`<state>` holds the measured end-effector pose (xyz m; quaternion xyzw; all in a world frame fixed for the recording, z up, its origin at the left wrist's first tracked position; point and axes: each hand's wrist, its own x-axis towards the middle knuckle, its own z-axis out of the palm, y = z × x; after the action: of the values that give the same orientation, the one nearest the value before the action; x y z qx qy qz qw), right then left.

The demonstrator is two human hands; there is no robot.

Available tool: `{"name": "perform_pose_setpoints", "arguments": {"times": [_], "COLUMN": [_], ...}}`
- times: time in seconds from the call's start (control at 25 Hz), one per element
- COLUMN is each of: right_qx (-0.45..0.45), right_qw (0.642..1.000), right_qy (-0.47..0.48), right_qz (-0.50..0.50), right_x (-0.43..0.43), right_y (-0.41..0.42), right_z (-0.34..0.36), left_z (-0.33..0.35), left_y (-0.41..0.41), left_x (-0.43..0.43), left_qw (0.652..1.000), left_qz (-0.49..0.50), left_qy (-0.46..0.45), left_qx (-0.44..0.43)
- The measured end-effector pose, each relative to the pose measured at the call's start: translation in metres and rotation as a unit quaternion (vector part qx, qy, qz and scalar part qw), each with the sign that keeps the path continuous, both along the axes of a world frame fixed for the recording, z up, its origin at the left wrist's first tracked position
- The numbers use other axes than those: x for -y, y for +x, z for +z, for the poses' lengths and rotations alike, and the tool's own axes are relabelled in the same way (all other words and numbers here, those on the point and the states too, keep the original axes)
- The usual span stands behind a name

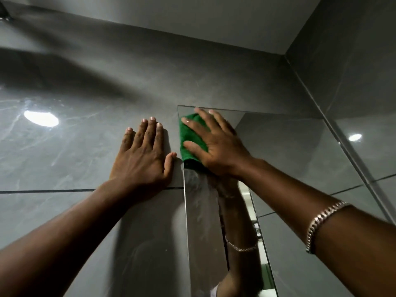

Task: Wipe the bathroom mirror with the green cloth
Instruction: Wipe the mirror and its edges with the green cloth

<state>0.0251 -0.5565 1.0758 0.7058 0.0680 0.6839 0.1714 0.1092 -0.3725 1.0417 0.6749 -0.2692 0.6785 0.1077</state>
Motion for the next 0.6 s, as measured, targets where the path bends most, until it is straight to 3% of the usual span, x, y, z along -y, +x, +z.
{"name": "perform_pose_setpoints", "arguments": {"times": [0.2,0.44,0.6], "right_qx": [0.008,-0.006,-0.004], "right_qw": [0.988,1.000,0.991], "right_qy": [0.151,0.006,0.137], "right_qz": [0.001,-0.002,-0.010], "right_x": [-0.017,-0.001,-0.003], "right_y": [-0.005,-0.002,-0.012], "right_z": [0.040,-0.005,0.014], "left_z": [-0.005,-0.010,-0.016], "left_y": [-0.005,0.001,-0.001], "left_x": [0.007,0.004,0.006], "left_qw": [1.000,1.000,1.000], "left_qz": [-0.015,-0.022,-0.020], "left_qy": [-0.001,0.003,0.006], "left_qx": [-0.011,0.004,0.002]}}
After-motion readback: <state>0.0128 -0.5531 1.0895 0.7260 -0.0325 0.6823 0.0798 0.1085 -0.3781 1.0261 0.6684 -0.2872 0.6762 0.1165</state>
